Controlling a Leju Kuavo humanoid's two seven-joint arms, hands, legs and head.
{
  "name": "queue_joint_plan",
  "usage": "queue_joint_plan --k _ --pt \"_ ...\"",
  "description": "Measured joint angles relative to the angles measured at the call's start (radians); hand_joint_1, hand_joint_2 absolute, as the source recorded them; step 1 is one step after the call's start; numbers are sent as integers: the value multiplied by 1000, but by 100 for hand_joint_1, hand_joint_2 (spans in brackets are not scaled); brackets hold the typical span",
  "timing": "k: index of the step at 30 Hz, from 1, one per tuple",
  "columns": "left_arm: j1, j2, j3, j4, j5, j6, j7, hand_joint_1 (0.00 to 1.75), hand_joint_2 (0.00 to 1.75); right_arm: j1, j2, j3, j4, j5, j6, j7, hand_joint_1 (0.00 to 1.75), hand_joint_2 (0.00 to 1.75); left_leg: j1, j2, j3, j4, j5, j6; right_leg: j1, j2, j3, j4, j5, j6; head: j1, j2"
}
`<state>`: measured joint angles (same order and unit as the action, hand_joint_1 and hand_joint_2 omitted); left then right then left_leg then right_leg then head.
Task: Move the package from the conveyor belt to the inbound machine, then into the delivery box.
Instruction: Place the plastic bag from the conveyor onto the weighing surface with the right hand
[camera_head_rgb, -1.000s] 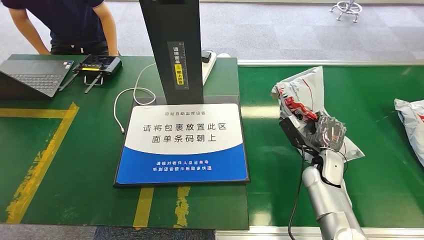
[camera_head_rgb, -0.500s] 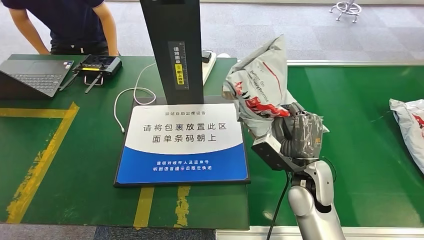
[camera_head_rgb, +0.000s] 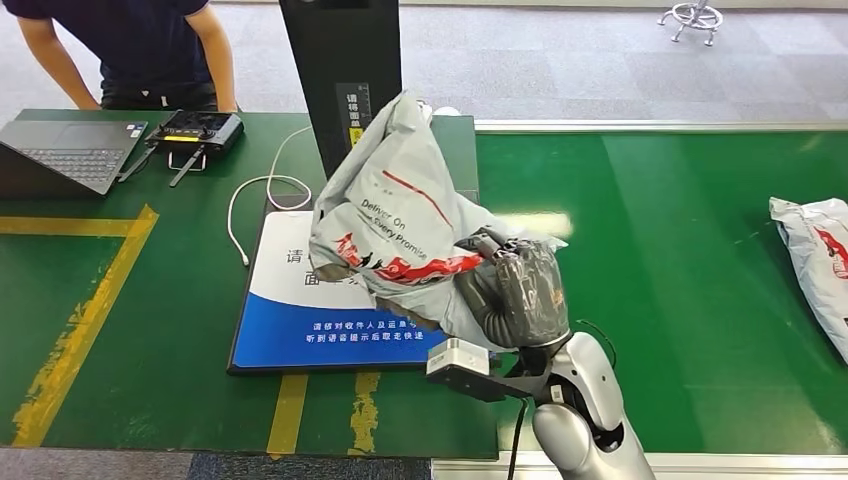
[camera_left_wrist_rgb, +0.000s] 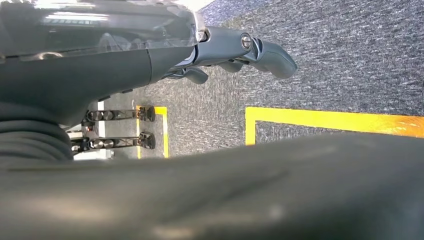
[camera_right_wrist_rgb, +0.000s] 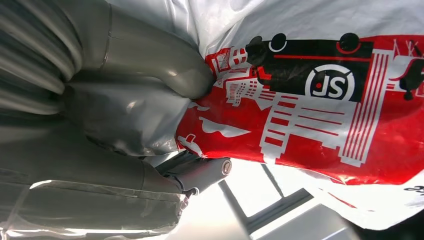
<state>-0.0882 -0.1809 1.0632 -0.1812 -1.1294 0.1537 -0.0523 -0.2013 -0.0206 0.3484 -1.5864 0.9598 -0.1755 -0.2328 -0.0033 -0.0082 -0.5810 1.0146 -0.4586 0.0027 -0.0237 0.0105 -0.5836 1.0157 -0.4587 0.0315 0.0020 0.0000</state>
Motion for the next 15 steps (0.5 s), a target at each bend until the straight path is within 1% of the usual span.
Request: queue_joint_plan --k 6,15 --pt "-2 0 3 0 -3 -1 0 0 0 -40 2 83 58 -29 15 -9 175 175 0 0 0 0 0 0 0 0 0 0 0 0 0 0" --pt "-5 -1 3 0 -14 -3 1 0 0 -128 21 150 204 -95 23 -41 175 175 0 0 0 0 0 0 0 0 0 0 0 0 0 0"
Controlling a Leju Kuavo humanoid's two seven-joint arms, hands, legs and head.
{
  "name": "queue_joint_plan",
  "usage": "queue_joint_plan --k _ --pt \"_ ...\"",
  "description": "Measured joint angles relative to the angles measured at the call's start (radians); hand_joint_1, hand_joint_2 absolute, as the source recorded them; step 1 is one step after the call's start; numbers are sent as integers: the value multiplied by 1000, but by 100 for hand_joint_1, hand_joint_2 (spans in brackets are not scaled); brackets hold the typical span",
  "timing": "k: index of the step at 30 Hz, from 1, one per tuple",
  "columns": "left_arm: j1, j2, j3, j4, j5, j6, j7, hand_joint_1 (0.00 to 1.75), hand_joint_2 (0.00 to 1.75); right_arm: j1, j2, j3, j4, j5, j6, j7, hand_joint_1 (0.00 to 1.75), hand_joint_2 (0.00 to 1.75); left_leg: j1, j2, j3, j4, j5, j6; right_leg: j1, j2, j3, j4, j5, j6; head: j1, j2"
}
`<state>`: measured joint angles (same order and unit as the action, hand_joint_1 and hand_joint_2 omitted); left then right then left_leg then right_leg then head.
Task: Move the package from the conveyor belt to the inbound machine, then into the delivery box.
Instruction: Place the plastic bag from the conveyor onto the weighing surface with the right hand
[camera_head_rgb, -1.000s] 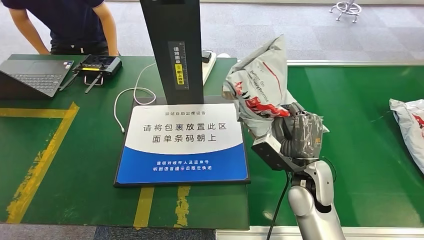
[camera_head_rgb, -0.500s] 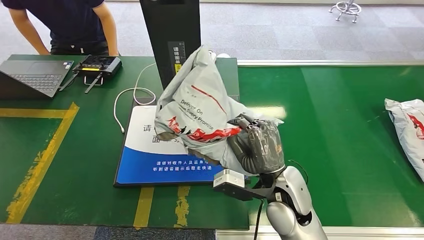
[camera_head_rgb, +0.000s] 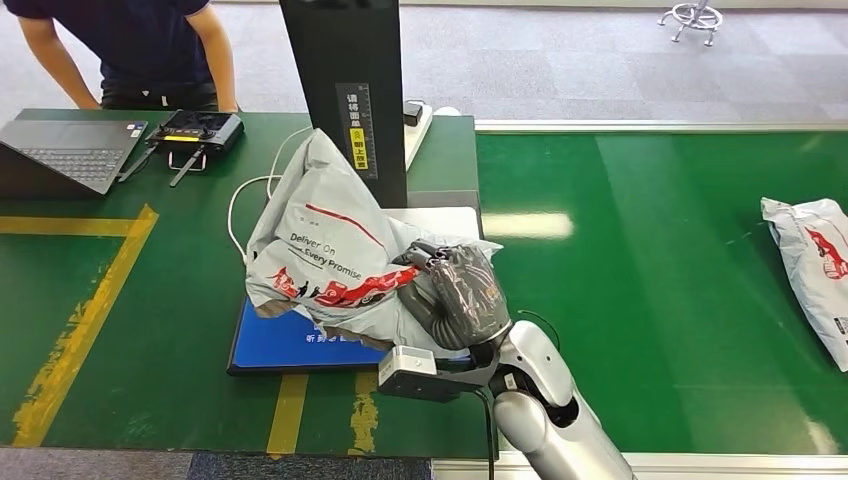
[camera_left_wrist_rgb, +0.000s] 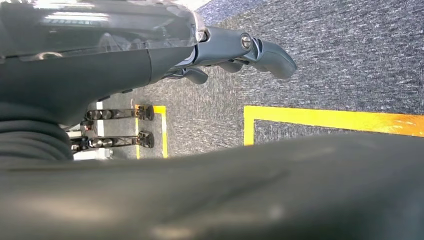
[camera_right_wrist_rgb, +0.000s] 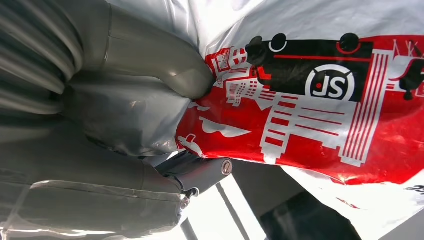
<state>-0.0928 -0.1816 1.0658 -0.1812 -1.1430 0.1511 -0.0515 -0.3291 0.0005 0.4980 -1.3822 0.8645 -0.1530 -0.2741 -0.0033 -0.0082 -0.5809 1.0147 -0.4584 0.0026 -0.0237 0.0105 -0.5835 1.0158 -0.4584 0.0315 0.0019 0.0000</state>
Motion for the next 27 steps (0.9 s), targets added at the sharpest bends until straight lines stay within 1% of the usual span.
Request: queue_joint_plan --k 4,12,17,24,25,27 --pt "-1 0 0 0 -4 0 0 0 0 -56 26 24 87 -34 5 -14 175 175 0 0 0 0 0 0 0 0 0 0 0 0 0 0" --pt "-2 0 0 0 -11 -1 -1 0 0 -179 94 60 272 -74 -1 -18 175 175 0 0 0 0 0 0 0 0 0 0 0 0 0 0" --pt "-2 0 -1 0 -22 -3 -4 0 0 -249 127 75 398 -85 -53 -26 175 175 0 0 0 0 1 0 0 0 0 0 0 0 0 0" --pt "-3 0 -2 0 -29 -5 -4 0 0 -303 167 88 522 -52 -126 -8 175 175 0 0 0 0 1 0 0 0 0 0 0 0 0 0" --pt "-3 0 -2 0 -29 -5 -4 0 0 -312 174 89 540 -41 -139 -4 140 175 0 0 0 0 1 0 0 0 -1 0 0 0 0 0" --pt "-3 0 -2 0 -29 -5 -4 0 0 -329 188 92 575 -24 -164 5 53 175 0 0 0 0 1 0 0 0 -1 0 0 0 0 0"
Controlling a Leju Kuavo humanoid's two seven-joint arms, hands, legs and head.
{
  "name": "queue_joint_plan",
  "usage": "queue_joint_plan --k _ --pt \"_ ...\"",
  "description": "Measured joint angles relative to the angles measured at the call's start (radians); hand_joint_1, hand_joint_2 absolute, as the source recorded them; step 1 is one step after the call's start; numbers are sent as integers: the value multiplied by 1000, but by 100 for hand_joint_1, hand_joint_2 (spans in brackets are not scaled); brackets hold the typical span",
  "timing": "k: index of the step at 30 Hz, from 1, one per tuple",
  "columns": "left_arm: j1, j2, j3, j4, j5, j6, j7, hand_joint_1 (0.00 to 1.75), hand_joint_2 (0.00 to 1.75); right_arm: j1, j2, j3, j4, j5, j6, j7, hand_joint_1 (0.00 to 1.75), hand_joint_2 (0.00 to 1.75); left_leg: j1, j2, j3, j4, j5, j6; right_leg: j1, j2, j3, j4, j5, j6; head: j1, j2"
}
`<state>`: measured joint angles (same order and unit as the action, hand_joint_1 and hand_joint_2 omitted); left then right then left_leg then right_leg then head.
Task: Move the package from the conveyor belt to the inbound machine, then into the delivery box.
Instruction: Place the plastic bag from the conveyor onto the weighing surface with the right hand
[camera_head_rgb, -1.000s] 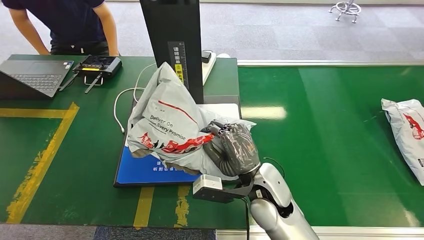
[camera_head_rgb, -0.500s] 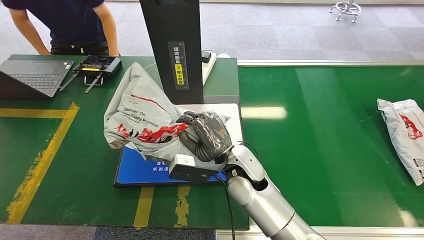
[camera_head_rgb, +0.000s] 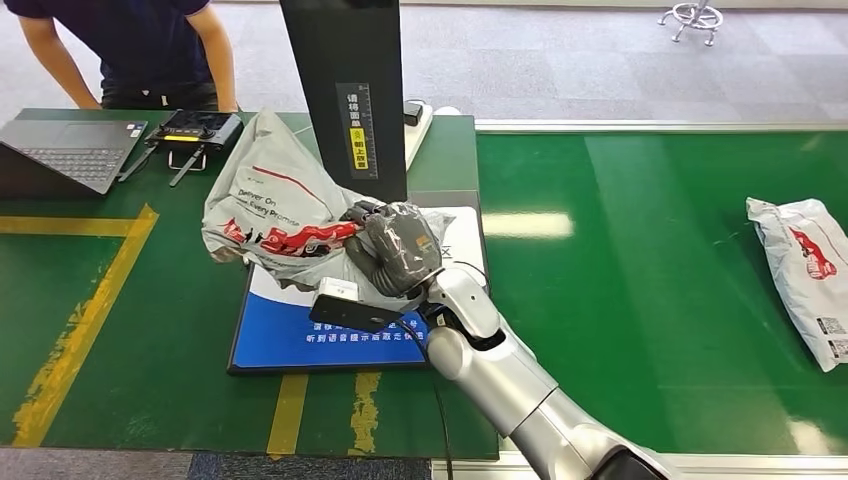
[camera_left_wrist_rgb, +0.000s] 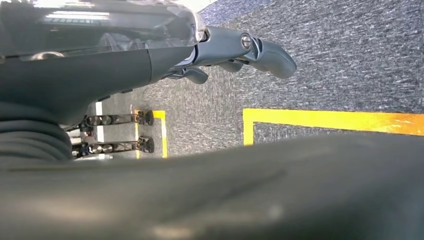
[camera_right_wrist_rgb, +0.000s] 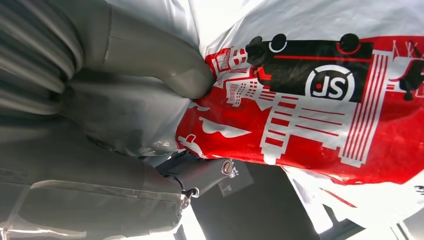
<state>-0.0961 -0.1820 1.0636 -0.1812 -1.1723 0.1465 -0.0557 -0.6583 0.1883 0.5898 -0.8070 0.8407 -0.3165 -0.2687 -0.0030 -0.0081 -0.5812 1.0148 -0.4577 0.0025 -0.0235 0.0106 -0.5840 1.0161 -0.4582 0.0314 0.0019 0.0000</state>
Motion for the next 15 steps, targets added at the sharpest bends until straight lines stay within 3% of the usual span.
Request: queue_joint_plan --k 1,2,15 --pt "0 0 0 0 0 0 0 0 0 -8 5 1 14 5 -7 4 9 175 0 0 0 0 0 0 0 0 0 0 0 0 0 0" --pt "0 0 0 0 0 0 0 0 0 -15 10 2 31 10 -16 8 0 175 0 0 0 0 0 0 0 0 0 0 0 0 0 0" --pt "0 0 0 0 -1 0 1 0 0 -35 29 3 141 13 -40 8 0 175 0 0 0 0 0 0 0 0 0 0 0 0 0 0"
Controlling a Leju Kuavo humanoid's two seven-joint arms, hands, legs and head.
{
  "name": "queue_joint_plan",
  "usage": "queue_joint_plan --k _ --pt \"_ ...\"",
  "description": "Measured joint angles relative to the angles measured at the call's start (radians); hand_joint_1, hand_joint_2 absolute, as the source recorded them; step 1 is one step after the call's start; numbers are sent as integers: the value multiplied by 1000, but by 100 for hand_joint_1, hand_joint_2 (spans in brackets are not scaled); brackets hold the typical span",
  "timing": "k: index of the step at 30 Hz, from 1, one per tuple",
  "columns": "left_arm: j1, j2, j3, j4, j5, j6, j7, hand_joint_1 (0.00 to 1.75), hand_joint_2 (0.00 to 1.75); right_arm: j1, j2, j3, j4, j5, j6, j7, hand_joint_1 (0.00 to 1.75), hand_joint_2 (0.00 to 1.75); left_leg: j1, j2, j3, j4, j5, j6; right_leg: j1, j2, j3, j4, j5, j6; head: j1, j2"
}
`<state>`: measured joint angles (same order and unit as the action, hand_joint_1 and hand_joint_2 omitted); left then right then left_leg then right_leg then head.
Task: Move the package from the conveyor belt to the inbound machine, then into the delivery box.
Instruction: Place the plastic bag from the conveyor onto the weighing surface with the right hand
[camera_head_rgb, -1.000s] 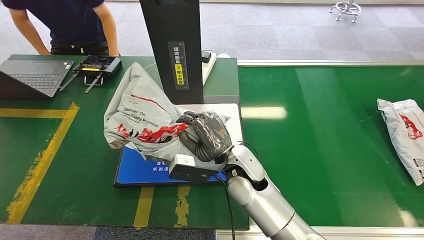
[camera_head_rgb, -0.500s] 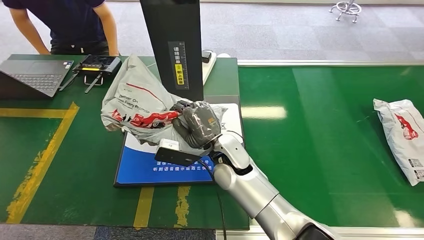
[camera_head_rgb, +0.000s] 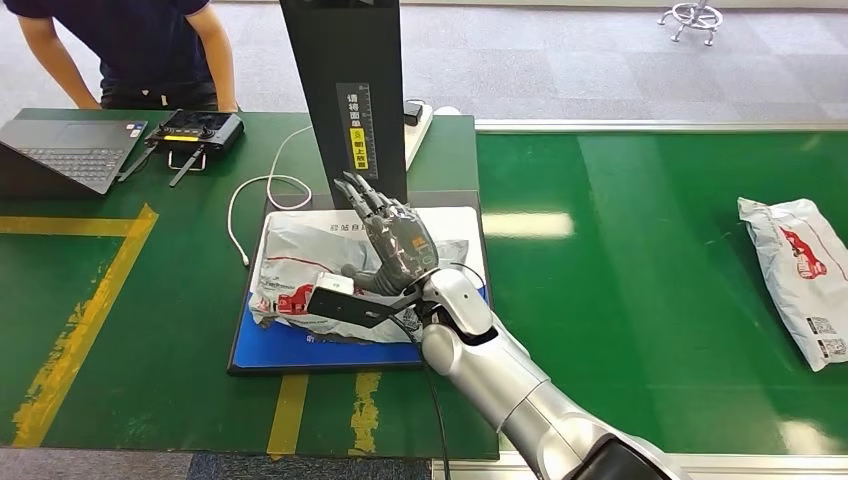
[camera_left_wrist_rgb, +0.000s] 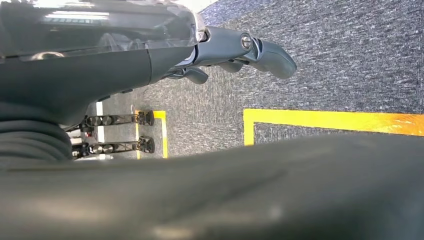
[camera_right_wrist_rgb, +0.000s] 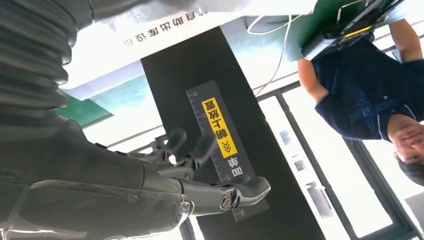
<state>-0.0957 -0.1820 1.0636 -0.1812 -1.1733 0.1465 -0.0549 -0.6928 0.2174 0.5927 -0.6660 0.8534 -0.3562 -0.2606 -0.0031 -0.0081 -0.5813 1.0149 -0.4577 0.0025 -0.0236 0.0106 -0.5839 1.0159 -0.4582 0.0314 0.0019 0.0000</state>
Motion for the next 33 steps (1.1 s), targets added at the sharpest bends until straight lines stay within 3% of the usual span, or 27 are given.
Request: queue_joint_plan --k 20,33 --pt "1 0 2 0 4 4 0 0 0 -7 0 -23 40 -21 -4 -28 0 175 0 0 0 0 0 0 0 0 0 0 0 0 0 0" --pt "2 0 5 0 9 9 0 0 0 -33 -32 -146 -10 -196 66 -92 0 175 0 0 0 1 0 0 0 0 0 0 0 0 0 0"
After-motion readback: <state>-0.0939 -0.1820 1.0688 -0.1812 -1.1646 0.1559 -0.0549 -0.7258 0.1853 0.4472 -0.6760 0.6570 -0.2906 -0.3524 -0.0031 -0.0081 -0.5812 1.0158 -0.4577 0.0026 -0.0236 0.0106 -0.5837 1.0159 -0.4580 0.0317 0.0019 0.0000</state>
